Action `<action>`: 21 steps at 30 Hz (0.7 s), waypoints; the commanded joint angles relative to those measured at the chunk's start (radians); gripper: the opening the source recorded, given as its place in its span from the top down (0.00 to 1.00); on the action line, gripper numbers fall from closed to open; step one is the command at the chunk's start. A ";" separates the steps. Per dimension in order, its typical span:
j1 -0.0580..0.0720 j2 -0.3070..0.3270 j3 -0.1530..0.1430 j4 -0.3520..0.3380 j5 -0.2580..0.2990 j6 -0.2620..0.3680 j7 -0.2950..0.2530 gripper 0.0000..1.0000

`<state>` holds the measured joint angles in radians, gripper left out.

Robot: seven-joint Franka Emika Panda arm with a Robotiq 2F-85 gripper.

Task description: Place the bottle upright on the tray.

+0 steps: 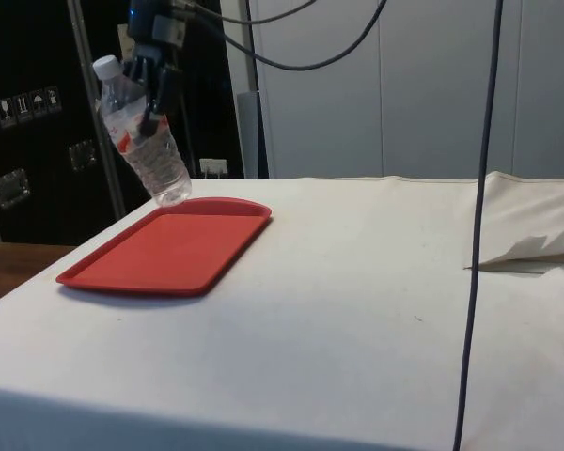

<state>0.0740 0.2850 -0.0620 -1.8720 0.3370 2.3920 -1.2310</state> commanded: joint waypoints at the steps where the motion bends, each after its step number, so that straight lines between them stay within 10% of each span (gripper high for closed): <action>1: -0.005 0.010 0.004 0.004 0.020 0.015 -0.017 1.00; 21: -0.007 0.064 -0.030 0.034 0.203 0.038 -0.166 1.00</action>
<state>0.0670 0.3490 -0.0920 -1.8380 0.5400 2.4300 -1.3970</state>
